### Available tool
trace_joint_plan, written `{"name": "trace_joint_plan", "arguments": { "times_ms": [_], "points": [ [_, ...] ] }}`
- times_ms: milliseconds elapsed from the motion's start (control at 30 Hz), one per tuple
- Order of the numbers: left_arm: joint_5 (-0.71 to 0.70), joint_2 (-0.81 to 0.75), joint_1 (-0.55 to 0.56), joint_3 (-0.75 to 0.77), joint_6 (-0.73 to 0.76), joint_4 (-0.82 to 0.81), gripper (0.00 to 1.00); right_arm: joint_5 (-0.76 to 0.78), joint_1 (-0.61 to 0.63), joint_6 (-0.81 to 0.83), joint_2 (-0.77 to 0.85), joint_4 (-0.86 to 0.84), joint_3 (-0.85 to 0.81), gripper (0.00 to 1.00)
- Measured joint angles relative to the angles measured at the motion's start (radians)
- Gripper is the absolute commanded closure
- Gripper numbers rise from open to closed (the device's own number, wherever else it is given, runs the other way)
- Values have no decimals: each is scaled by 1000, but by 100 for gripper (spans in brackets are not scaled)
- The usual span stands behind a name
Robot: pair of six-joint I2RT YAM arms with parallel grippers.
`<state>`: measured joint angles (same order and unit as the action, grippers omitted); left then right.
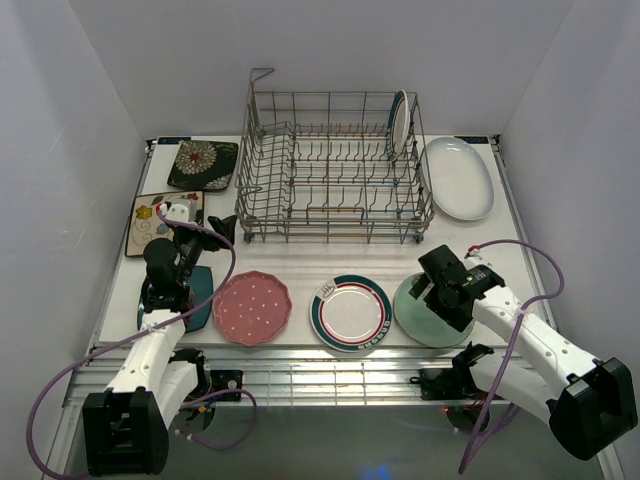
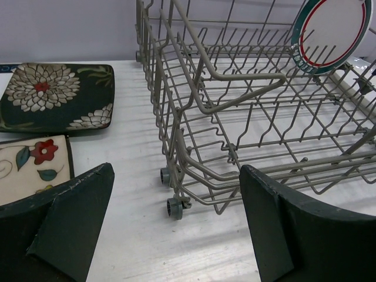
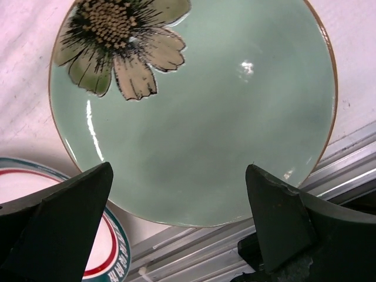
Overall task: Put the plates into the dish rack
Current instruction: Pick up the plate at the center of the board.
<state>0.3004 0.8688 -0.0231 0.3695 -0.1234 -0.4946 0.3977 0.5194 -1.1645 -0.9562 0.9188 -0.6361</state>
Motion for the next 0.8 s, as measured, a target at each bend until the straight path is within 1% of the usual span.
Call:
{"name": "trace_joint_plan", "arguments": {
  "times_ms": [100, 233, 333, 500, 667, 700, 800],
  "points": [
    [5, 8, 0, 17, -19, 36, 2, 29, 69, 55, 1, -23, -3, 0],
    [12, 21, 0, 19, -39, 74, 2, 87, 212, 111, 2, -71, -5, 1],
    [15, 20, 0, 19, -47, 87, 2, 144, 315, 126, -25, -75, -26, 1],
    [4, 10, 0, 19, -51, 93, 2, 251, 475, 90, -190, -30, -106, 0],
    [-5, -4, 0, 19, -51, 97, 2, 325, 592, 34, -343, 50, -171, 0],
    [-6, -6, 0, 19, -51, 98, 2, 336, 608, 22, -363, 64, -180, 4],
    [-9, -7, 0, 19, -51, 103, 2, 357, 637, -8, -396, 104, -188, 7]
  ]
}}
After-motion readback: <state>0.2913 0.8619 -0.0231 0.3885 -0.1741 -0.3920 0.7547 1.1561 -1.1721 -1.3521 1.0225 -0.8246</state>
